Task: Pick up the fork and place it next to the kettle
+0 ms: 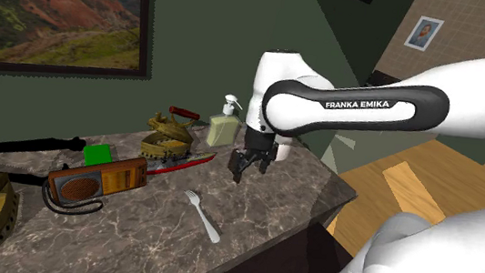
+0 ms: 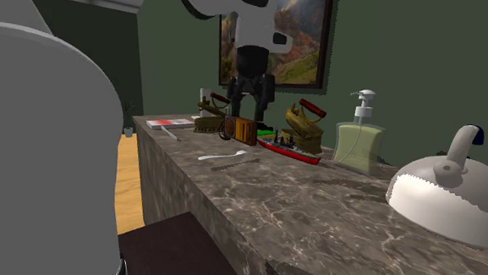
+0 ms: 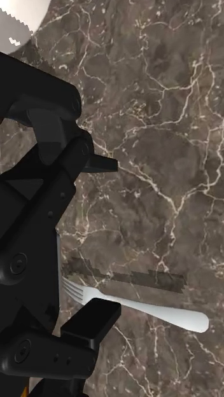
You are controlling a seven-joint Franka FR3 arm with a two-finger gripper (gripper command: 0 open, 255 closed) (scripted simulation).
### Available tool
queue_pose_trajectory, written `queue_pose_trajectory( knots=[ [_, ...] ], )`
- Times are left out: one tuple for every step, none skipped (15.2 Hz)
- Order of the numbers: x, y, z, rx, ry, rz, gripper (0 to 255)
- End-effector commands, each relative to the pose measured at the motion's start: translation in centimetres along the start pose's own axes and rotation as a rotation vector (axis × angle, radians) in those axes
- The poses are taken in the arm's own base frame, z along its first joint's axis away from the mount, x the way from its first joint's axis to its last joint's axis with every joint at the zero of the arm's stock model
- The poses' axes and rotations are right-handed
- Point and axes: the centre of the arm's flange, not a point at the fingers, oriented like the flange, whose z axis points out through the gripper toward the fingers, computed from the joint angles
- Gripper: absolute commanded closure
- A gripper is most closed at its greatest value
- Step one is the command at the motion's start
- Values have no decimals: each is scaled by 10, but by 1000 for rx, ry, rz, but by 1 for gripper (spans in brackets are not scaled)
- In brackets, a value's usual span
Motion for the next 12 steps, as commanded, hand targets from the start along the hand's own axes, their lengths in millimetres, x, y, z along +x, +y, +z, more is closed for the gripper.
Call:
queue_pose_trajectory(
  knots=[
    [8, -23, 17, 8, -10, 2, 0],
    [11, -32, 25, 11, -14, 2, 0],
    [15, -42, 33, 15, -19, 3, 0],
    [19, -52, 40, 18, -24, 3, 0],
    [22, -62, 48, 21, -28, 4, 0],
    [26, -72, 55, 25, -33, 5, 0],
    [30, -82, 63, 28, -38, 5, 0],
    [33, -92, 70, 32, -43, 6, 0],
    [37, -102, 78, 35, -47, 6, 0],
    [40, -110, 84, 38, -51, 7, 0],
    [40, -110, 89, 38, -51, 7, 0],
    [39, -111, 95, 38, -51, 7, 0]
  ],
)
